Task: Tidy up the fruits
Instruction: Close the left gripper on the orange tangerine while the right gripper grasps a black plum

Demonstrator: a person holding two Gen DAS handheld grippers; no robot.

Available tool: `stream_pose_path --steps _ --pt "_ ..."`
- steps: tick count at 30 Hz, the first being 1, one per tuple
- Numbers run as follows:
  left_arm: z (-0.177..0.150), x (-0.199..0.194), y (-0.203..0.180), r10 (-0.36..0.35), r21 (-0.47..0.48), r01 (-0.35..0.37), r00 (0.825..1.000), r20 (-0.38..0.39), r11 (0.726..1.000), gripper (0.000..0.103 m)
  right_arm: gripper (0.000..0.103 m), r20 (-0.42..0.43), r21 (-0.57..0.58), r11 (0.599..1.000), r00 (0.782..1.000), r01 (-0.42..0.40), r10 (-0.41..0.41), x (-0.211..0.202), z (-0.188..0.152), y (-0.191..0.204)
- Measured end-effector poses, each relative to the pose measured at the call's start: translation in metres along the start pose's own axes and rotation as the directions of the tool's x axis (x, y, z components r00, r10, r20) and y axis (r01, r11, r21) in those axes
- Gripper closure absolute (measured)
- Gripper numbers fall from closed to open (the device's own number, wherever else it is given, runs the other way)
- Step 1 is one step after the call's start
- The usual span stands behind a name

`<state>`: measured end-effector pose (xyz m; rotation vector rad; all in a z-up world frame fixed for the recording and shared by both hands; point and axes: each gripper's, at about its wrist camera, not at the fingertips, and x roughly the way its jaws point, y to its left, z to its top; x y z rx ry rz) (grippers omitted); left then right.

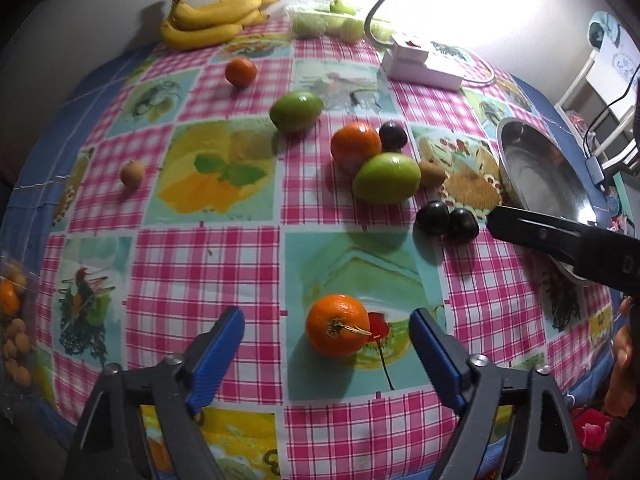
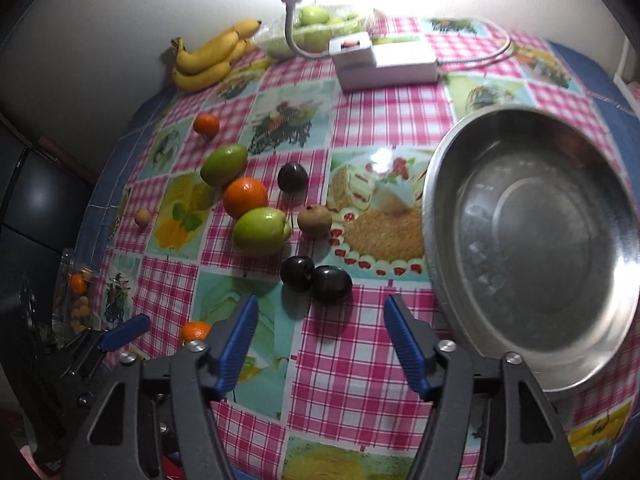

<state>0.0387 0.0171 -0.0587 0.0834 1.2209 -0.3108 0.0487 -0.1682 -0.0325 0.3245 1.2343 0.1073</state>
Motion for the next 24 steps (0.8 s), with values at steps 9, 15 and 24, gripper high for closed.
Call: stream_pose_path --steps 9,15,24 --pt "-0.001 0.014 -0.003 -0.03 0.013 0.03 0.999 -0.043 0.999 0.035 0.056 -0.055 0.023 1.0 0.998 0.008 -0.006 0.023 0.007 -0.006" --pt "-0.002 0.023 -0.003 -0.042 0.017 0.043 0.997 -0.063 0.999 0.051 0.062 -0.073 0.038 0.999 0.997 0.008 -0.006 0.034 0.013 -0.009" --pt "-0.001 0.025 0.001 -0.062 0.003 0.063 0.996 -0.071 0.998 0.063 0.069 -0.096 0.043 0.999 0.995 0.004 0.0 0.044 0.017 -0.01"
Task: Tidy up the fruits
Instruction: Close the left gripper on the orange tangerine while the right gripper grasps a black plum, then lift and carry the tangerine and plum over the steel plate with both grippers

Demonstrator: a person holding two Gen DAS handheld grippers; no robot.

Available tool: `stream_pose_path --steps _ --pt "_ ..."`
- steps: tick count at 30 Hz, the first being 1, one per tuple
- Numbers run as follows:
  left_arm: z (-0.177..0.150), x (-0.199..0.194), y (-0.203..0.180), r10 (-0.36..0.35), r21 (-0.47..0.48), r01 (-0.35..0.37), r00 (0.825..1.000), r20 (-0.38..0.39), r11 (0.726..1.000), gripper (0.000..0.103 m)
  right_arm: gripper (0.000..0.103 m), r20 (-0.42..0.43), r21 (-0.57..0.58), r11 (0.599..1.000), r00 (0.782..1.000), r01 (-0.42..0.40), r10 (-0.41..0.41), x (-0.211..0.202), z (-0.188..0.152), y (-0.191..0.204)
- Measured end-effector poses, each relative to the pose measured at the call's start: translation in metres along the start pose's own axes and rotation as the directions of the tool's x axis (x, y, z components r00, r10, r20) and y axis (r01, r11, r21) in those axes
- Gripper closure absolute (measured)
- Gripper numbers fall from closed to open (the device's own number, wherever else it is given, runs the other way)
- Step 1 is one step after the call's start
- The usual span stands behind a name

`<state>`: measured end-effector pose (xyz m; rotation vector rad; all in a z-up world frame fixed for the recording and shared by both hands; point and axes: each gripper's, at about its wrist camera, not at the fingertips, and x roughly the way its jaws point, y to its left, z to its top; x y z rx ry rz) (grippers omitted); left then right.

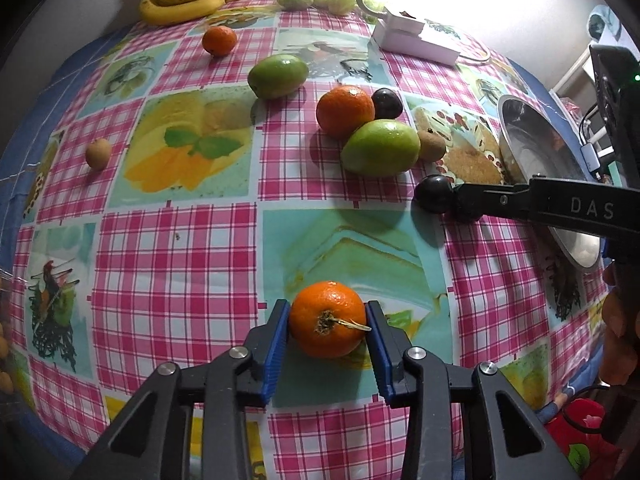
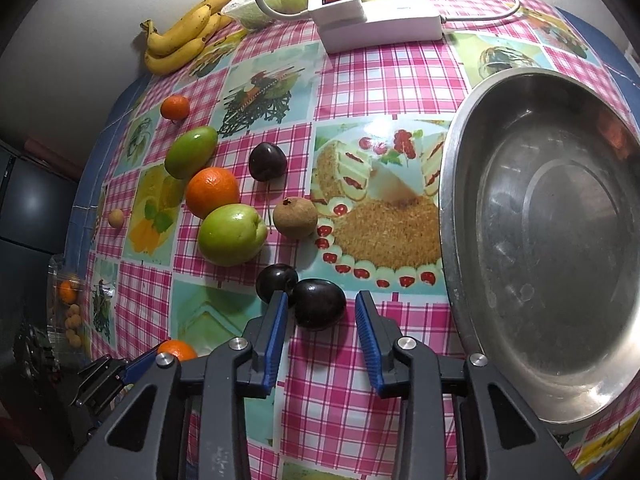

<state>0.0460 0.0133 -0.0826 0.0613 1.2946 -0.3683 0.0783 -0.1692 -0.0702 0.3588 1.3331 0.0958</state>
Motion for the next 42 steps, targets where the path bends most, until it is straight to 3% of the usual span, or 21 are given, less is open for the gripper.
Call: stream_pose_path --steps 9,23,32,42 --pt "0.013 -0.012 0.018 -0.028 -0.114 0.029 1.0 0.008 0.993 0.063 0.074 -0.01 0.002 1.0 1.0 -0.01 0.01 0.003 -0.001 -0.001" --pt "0.061 -0.064 0.028 -0.028 -0.331 0.08 0.987 0.16 0.94 0.063 0.075 0.038 0.003 0.999 0.999 -0.037 0.036 -0.019 0.0 -0.001" --pt "0.088 -0.074 -0.005 -0.024 -0.36 0.096 0.98 0.198 0.928 0.063 0.075 0.131 0.037 0.999 0.991 -0.02 0.015 -0.052 0.005 -0.012" --pt "0.112 -0.058 -0.076 -0.031 -0.281 0.084 0.982 0.187 0.956 0.063 0.075 0.198 0.161 0.987 0.978 0.028 -0.06 -0.075 0.013 -0.06"
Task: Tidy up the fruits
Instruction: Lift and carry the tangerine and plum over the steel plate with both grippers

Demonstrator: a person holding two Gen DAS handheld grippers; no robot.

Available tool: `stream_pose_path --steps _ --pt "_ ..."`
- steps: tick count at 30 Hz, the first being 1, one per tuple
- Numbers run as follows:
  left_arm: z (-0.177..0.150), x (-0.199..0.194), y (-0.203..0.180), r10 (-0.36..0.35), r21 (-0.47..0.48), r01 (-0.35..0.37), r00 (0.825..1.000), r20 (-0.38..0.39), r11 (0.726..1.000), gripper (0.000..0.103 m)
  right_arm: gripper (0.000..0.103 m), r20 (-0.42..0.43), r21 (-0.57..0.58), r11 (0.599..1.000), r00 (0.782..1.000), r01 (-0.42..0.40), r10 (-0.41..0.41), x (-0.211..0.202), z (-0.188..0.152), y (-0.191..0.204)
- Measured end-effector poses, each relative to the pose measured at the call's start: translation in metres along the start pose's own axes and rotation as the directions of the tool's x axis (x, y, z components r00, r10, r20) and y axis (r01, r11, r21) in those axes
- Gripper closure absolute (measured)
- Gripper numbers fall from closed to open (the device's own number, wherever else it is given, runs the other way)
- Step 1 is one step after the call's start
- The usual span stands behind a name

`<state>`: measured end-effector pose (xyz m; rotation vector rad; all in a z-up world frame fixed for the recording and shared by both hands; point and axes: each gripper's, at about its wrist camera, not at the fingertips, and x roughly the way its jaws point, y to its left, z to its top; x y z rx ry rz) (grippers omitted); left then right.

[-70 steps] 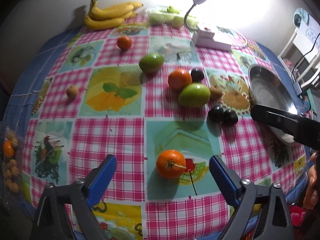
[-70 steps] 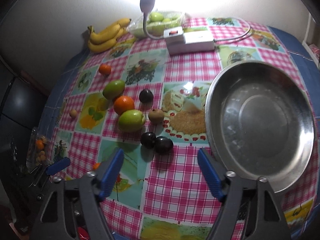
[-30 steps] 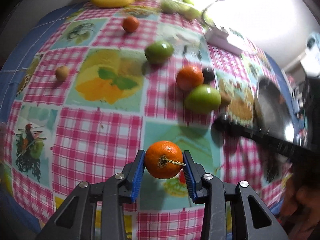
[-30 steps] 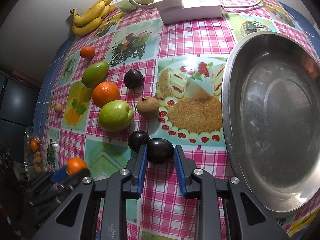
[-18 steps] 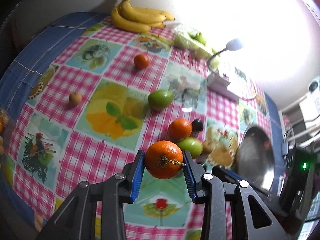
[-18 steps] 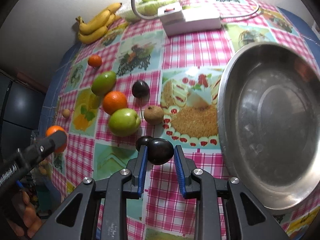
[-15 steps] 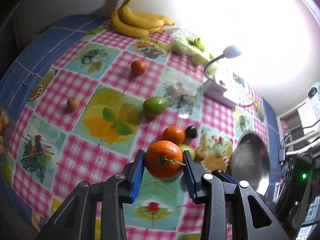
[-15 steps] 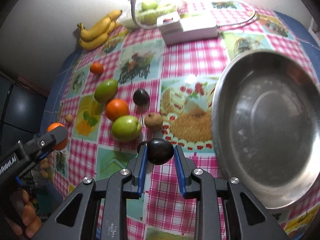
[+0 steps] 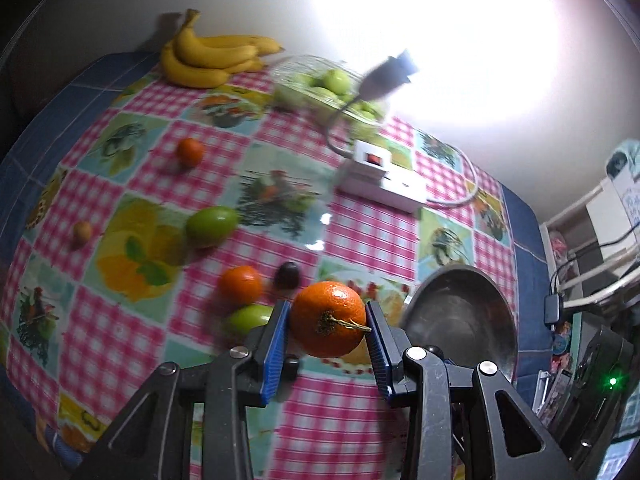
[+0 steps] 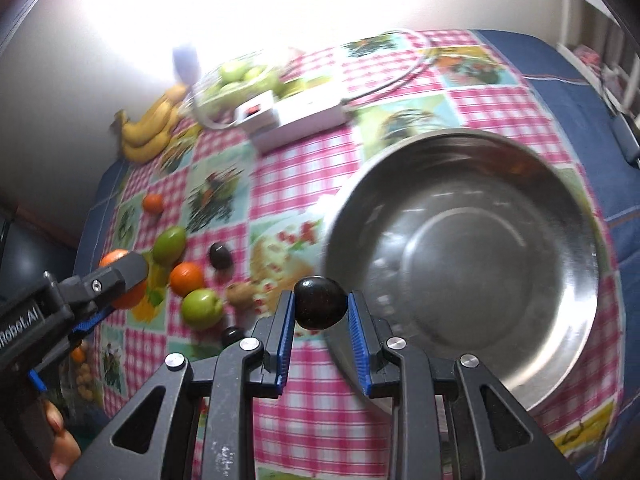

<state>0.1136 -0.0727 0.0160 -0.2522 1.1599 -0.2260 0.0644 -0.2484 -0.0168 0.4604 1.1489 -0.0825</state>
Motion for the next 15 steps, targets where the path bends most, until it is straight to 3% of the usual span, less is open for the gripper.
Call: stream_pose_path --steps 15 --pt "-0.018 0.039 -0.104 -0.047 0.199 0.056 0.998 -0.051 0.978 0.063 0.075 0.073 0.249 0.962 0.989 0.11 -0.132 -0.029 0.004 -0.104"
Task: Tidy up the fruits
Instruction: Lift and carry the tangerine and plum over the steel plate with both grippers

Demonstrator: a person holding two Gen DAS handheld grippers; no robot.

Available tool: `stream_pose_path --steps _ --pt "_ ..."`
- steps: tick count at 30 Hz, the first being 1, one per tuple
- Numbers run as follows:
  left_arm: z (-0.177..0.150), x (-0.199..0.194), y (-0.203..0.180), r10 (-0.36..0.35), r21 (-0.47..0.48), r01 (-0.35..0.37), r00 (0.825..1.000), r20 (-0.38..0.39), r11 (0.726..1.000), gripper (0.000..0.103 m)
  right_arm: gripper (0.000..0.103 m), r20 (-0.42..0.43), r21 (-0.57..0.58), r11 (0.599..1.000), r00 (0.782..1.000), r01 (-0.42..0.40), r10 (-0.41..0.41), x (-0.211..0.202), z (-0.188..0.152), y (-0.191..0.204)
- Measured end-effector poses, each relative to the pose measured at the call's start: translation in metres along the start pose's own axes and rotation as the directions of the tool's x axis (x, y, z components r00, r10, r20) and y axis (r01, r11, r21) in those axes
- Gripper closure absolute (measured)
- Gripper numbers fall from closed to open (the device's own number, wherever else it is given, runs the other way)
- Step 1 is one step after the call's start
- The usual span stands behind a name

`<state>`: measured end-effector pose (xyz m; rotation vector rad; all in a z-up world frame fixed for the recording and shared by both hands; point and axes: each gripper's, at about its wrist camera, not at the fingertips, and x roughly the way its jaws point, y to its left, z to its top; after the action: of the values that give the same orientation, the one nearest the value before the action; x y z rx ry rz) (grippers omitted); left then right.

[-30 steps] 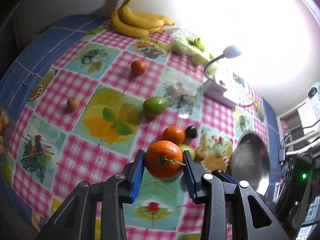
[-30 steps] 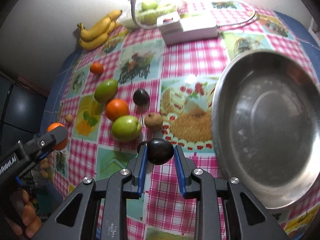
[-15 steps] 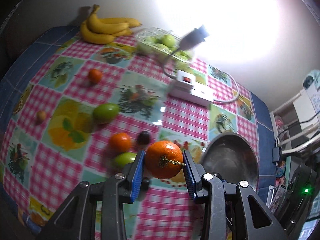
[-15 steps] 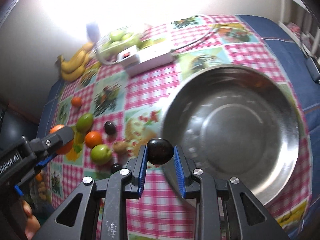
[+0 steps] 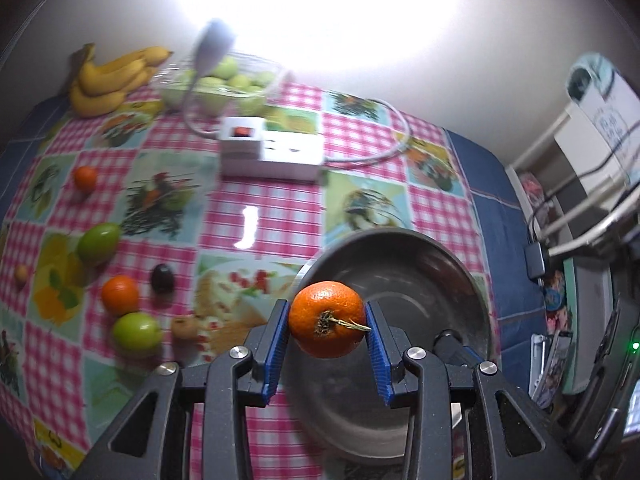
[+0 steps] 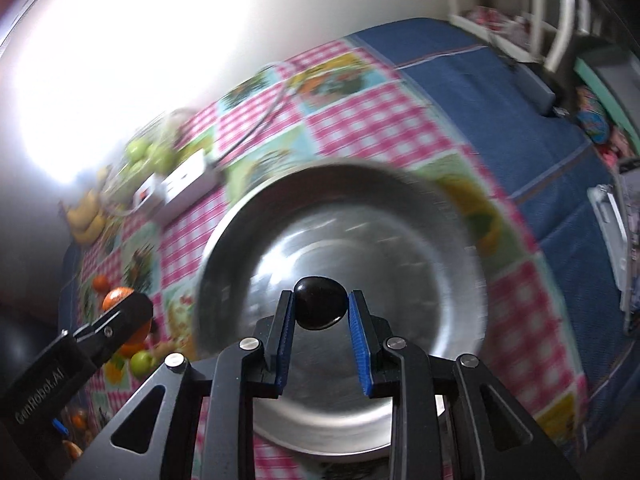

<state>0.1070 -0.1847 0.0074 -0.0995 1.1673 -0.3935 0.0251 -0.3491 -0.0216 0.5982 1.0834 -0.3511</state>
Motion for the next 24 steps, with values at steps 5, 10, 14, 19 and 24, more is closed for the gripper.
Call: stream_pose_path --steps 5,10,14,19,24 --pt "-0.001 0.016 -0.03 -0.014 0.067 0.015 1.0 -0.013 0.998 0.063 0.075 0.029 0.049 0.997 0.998 0.052 -0.054 -0.006 0.011 -0.027" --pt "-0.008 0.038 -0.047 -0.027 0.115 0.032 0.999 -0.037 0.993 0.063 0.075 0.021 0.07 0.994 0.996 0.08 -0.081 -0.001 0.015 -0.039" --pt "-0.017 0.055 -0.042 -0.016 0.118 0.024 0.998 -0.061 0.993 0.063 0.075 -0.013 0.072 0.993 0.996 0.088 -0.088 0.01 0.013 -0.043" --pt "-0.021 0.069 -0.033 -0.004 0.114 0.014 0.996 -0.092 0.993 0.063 0.075 -0.05 0.059 0.993 0.994 0.101 -0.098 0.022 0.008 -0.041" --pt "-0.02 0.07 -0.029 0.0 0.103 0.01 0.995 -0.095 0.995 0.063 0.075 -0.084 0.053 0.992 0.991 0.111 -0.106 0.032 0.004 -0.04"
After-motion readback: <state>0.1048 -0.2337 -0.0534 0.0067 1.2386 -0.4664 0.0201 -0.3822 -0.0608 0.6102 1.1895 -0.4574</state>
